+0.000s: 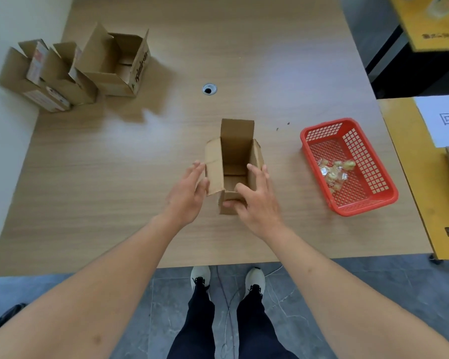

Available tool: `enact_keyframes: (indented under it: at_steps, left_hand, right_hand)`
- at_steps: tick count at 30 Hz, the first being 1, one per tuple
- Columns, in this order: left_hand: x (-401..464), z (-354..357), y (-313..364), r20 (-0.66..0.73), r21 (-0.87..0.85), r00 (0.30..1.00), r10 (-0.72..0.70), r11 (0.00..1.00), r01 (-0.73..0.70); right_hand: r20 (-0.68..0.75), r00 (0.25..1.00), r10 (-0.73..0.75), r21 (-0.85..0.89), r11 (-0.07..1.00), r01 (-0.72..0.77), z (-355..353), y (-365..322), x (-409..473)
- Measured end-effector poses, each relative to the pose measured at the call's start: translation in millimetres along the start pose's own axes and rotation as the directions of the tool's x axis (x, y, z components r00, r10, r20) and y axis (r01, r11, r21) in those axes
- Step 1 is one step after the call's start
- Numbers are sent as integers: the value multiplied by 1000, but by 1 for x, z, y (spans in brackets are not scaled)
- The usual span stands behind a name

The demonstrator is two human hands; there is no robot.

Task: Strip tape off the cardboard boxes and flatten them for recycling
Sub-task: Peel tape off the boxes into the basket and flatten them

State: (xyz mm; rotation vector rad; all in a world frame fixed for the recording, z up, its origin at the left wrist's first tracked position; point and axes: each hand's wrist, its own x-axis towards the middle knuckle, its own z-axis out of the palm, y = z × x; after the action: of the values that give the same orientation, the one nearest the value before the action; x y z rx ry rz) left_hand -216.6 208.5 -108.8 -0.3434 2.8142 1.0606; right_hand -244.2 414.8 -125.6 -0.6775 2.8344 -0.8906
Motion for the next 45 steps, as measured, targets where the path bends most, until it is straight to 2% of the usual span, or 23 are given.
enact_keyframes:
  at_steps: [1,3,6,8,9,12,15,16,18,20,22,24,26,29,32,34,37,39,41,43,45]
  left_hand:
    - [1,-7,-1,-104,-47,995,-11,999,7]
    - [5,-22,-1,-263,-145,963,-65,989,27]
    - [7,-41,3,-322,-150,947,14,987,-66]
    - [6,-52,8,-312,-172,948,54,979,-112]
    - [5,-56,9,-305,-181,951,60,976,-120]
    - [4,-57,2,-195,-62,969,153,984,-168]
    - [0,-42,-18,25,156,956,292,943,-292]
    - [0,-38,-23,95,188,952,290,934,-303]
    - [-5,-33,-25,216,276,955,202,926,-258]
    - [-5,-22,-24,261,402,959,111,891,-213]
    - [-6,-11,-20,242,506,969,42,847,-163]
    - [-6,-1,-14,187,518,982,-24,852,-78]
    - [-3,6,-6,124,517,989,-83,856,7]
    - [3,12,7,79,511,986,-144,856,84]
    - [5,12,18,108,494,994,-34,869,-24]
    - [5,12,22,137,425,990,44,900,-99]
    - [4,9,26,194,386,981,3,919,-79]
    - [2,9,24,224,419,975,-1,903,-95]
    - [1,10,20,213,428,977,7,898,-99]
    - [1,11,20,203,425,979,2,901,-90]
    - [2,11,23,214,417,977,-12,905,-81]
  right_hand:
    - [-18,999,46,177,983,-43,-6,-5,6]
    - [24,987,161,521,841,-150,-20,-23,18]
    - [177,930,321,758,559,-337,-22,-46,30]
    - [322,854,409,827,317,-464,-13,-51,31]
    - [378,817,436,828,235,-509,-8,-49,30]
    - [456,730,509,788,151,-597,10,-42,26]
    - [517,600,611,715,76,-695,30,-31,25]
    - [512,555,655,691,69,-719,34,-27,26]
    - [425,511,747,658,132,-741,32,-23,26]
    - [259,501,826,555,297,-777,34,-13,27]
    - [101,558,823,405,479,-779,34,-5,23]
    - [43,646,762,412,576,-706,31,-1,18]
    - [124,717,686,547,556,-626,26,-1,11]
    - [231,757,611,663,471,-582,27,3,2]
    - [188,777,601,699,474,-535,30,6,-5]
    - [155,752,641,722,446,-529,29,5,-5]
    - [148,679,719,754,363,-548,26,-2,0]
    - [123,684,719,697,428,-575,26,-4,1]
    - [117,722,682,591,537,-602,26,-3,1]
    - [167,750,640,455,625,-635,22,-2,3]
    - [235,752,616,383,652,-654,13,-2,9]
